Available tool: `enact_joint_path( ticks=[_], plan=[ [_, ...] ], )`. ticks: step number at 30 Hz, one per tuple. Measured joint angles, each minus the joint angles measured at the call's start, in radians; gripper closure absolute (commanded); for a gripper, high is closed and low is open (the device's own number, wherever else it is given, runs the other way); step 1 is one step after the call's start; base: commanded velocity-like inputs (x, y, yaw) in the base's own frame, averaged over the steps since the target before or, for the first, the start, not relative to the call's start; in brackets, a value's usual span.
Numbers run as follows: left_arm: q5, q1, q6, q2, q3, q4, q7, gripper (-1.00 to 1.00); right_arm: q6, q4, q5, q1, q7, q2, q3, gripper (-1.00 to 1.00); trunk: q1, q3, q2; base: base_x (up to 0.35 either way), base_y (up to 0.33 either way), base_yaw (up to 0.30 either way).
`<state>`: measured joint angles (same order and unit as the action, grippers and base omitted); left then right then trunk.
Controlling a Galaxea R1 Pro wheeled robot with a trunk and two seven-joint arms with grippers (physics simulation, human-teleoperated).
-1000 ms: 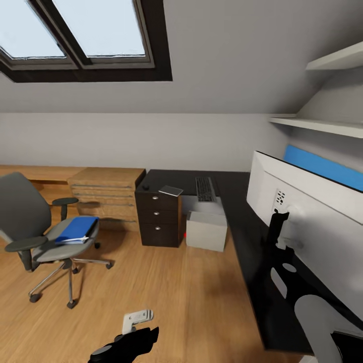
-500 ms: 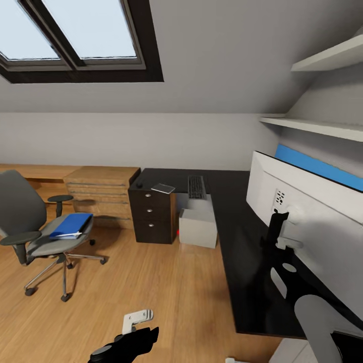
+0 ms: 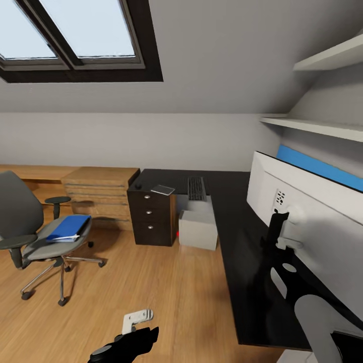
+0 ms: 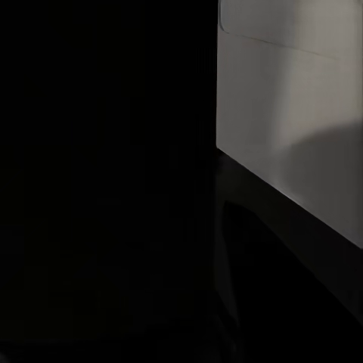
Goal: In the bedroom, organize the workspace by keeping the computer under the desk, ensuring the monitor is on the desk, placing the keyboard on the desk next to the monitor, placing the mouse on the desk next to the keyboard, moving the folder from the swivel chair onto the desk next to the mouse, stacking the notebook on top of the folder with the pen on top of the notebook, and positioning the swivel chair next to the desk.
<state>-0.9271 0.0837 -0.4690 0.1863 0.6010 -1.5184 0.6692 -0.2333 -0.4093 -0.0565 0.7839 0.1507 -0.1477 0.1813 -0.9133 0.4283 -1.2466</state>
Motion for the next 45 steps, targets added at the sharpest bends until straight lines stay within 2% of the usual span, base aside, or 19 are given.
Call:
enact_joint_path(
  ticks=[21,22,24,45],
  plan=[
    [-0.001,0.0,0.0,0.0,0.001,0.0,0.0,-1.0,0.002,-0.002,0.001,0.0,-0.002,0.001,0.002,1.0,0.0,0.0,0.0,0.011,0.0,0.0],
    [-0.001,0.0,0.0,0.0,0.0,0.0,0.0,-1.0,0.002,-0.002,0.001,0.0,-0.002,0.001,0.002,-1.0,0.0,0.0,0.0,0.0,0.0,0.0],
    [-0.001,0.0,0.0,0.0,0.001,0.0,0.0,-1.0,0.004,0.022,-0.001,-0.001,-0.004,0.002,0.0,-1.0,0.0,0.0,0.0,0.0,0.0,0.0],
    [-0.001,0.001,0.0,0.0,0.001,0.0,0.0,-1.0,0.0,0.022,-0.002,-0.001,-0.002,0.002,0.001,-1.0,0.0,0.0,0.0,0.0,0.0,0.0]
  ],
)
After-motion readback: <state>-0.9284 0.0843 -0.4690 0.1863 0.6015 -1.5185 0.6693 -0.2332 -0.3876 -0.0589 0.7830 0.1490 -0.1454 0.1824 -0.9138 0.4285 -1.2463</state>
